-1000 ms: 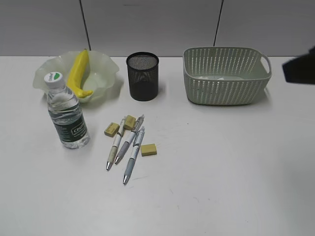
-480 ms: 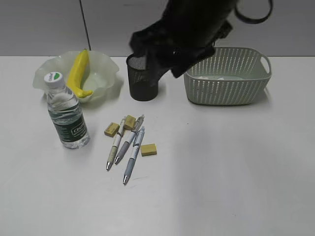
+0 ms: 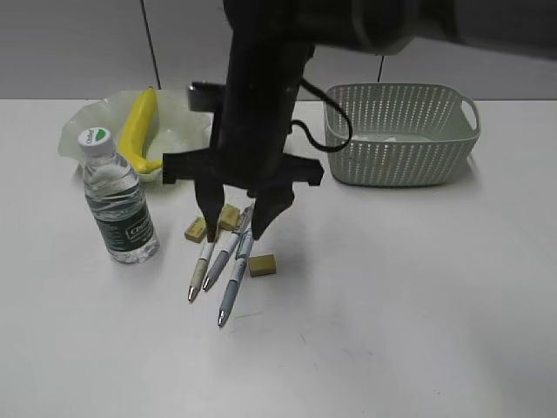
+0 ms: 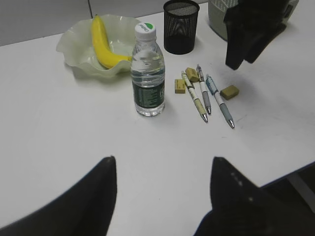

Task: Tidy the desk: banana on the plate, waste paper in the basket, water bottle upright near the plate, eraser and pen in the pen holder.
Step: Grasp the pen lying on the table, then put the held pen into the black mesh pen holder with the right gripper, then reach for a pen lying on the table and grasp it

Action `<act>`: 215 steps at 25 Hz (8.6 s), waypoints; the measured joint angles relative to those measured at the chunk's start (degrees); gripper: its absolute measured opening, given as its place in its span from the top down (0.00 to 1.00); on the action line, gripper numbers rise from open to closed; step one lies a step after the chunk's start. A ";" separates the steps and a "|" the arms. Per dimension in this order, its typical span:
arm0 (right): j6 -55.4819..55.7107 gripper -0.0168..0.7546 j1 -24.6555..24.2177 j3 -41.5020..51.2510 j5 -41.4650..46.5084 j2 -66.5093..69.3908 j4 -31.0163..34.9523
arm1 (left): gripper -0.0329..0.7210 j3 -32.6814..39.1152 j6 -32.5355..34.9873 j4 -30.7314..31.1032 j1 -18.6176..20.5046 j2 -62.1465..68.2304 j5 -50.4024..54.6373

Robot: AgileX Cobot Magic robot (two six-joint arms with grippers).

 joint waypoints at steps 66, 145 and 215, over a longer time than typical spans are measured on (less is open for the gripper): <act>3.91 0.85 0.67 -17.02 0.80 11.09 -8.04 | 0.39 0.00 0.00 0.00 0.00 0.00 -0.01; -18.05 0.43 -7.80 -22.38 0.19 -5.83 -20.19 | 0.39 0.00 0.00 0.00 0.00 0.00 -0.12; -20.21 0.48 -7.80 77.00 -9.18 -124.20 -18.29 | 0.39 -37.82 -10.79 -15.49 -8.72 103.47 -15.62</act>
